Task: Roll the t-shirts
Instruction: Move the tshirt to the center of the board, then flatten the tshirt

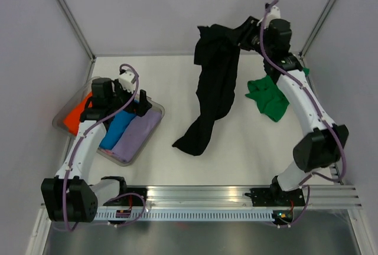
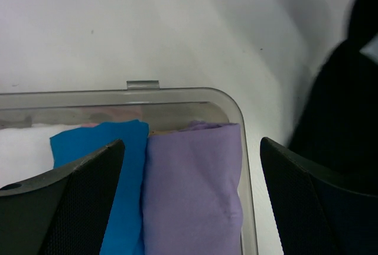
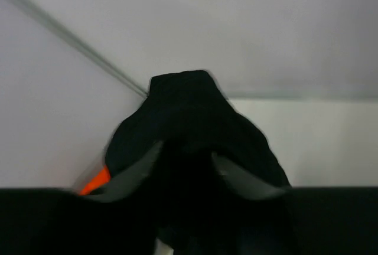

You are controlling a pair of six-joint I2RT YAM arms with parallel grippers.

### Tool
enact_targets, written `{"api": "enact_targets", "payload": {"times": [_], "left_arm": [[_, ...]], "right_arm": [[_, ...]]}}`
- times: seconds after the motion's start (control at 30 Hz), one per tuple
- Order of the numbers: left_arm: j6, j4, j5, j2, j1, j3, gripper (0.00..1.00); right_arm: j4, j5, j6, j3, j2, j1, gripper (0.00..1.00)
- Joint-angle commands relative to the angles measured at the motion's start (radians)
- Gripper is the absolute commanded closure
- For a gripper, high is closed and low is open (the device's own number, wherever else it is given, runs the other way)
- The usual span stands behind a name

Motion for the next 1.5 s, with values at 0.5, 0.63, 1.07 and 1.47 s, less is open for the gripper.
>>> {"api": "enact_targets", "payload": {"times": [0.5,0.63,1.07,1.47], "left_arm": [[0.02,-0.035,0.122,0.092,-0.012,0.101,0.0],[0.036,-0.059,0.105,0.064,-0.012,0.072,0.0],[0.057,-0.108,0.07,-0.03,-0.012,0.016,0.0],[0.073,-0.137,0.064,-0.046,-0.012,0.024,0.0]], "right_arm": [[-0.315,0.536,-0.237,-0.555,-0.072,0.365,0.12],[-0.292,0.605,-0.152,-0.629,-0.063,0.569,0.12],[-0.329,0.696,-0.088,-0.603,0.158,0.774,0.41],[-0.394,0.676,-0.258,-0.428,0.003,0.775,1.0]]}}
